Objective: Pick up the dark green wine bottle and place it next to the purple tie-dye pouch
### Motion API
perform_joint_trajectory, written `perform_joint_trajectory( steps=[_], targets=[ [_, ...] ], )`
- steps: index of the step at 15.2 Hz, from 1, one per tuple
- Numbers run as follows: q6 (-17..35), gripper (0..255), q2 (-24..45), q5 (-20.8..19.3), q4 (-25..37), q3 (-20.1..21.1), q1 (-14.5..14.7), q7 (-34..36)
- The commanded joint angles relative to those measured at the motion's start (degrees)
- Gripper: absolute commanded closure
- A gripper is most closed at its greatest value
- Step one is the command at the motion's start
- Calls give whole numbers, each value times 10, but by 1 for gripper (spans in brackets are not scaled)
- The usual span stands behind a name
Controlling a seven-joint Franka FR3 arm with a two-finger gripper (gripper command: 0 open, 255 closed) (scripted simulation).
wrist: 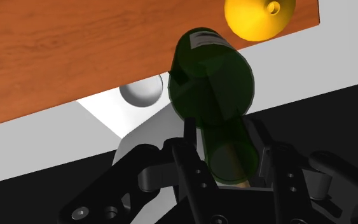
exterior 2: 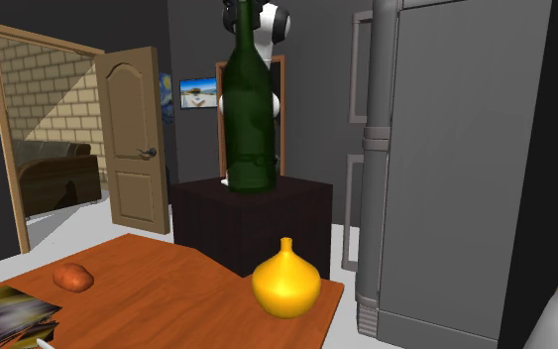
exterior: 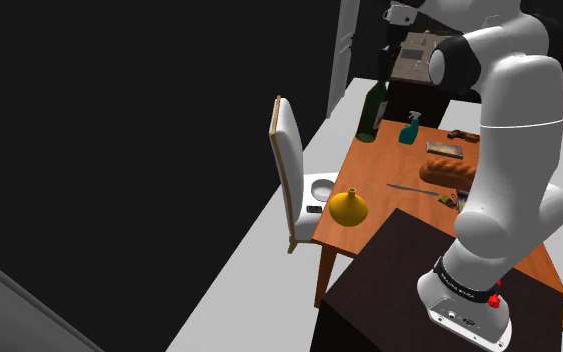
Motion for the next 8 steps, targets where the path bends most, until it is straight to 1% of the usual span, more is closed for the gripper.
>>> perform_joint_trajectory(
  steps=[1, 5, 8],
  targets=[
    [-20, 255, 6, 3, 27, 0, -7, 1],
    [-66, 255, 29, 15, 95, 3, -26, 5],
    [-29, 255, -39, -14, -10, -13, -10, -23]
  ],
)
